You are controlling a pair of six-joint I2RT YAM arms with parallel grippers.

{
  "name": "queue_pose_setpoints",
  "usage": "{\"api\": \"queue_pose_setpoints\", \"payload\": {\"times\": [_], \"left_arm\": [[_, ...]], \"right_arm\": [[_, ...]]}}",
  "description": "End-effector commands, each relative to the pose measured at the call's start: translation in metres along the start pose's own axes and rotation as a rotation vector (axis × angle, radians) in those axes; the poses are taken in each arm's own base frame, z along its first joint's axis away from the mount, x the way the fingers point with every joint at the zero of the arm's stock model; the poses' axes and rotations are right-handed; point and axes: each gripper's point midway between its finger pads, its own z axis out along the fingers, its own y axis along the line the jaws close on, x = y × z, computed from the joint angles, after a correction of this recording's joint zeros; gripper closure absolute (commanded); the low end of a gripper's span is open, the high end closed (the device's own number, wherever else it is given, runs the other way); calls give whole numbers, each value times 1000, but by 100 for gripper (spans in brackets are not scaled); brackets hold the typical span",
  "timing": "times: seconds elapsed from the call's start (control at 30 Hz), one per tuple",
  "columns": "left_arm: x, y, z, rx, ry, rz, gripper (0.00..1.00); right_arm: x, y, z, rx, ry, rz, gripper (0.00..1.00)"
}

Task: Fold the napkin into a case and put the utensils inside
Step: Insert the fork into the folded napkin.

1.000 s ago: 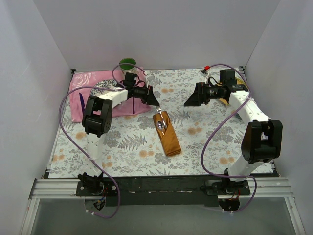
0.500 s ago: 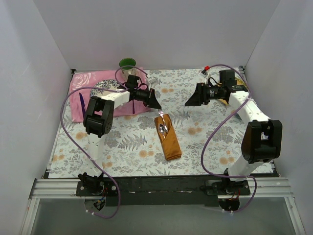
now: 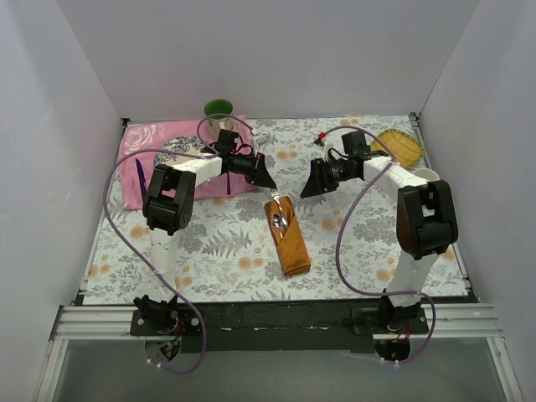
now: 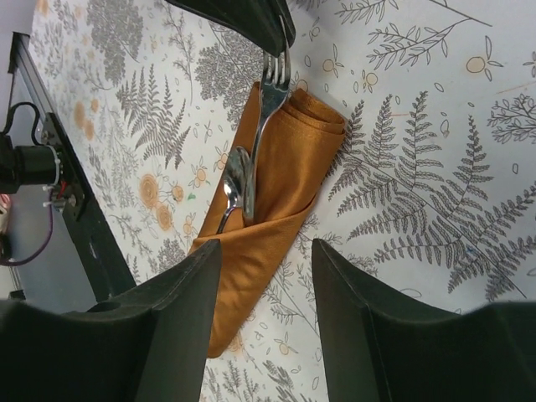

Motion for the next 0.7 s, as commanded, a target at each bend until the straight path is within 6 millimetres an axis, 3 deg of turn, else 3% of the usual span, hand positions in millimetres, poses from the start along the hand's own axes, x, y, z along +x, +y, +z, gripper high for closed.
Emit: {"api": "queue_pose_setpoints", "payload": {"times": [0.0,0.3,0.43,0.67], "left_arm": [[-7,-12,-2,18,-7,54,100],[-7,-8,-1,8,-8,63,100],[-8,-8,0,13,-9,65,100],[-8,-8,0,13,-9,69,100]], "right_arm": [[-22,-10,16,10,-34,-70,46],[-18,-25,54,27,11,-56,50],[-23,-26,64,18,14,-65,50],[-13,-39,79,17,43,-43,52]]}}
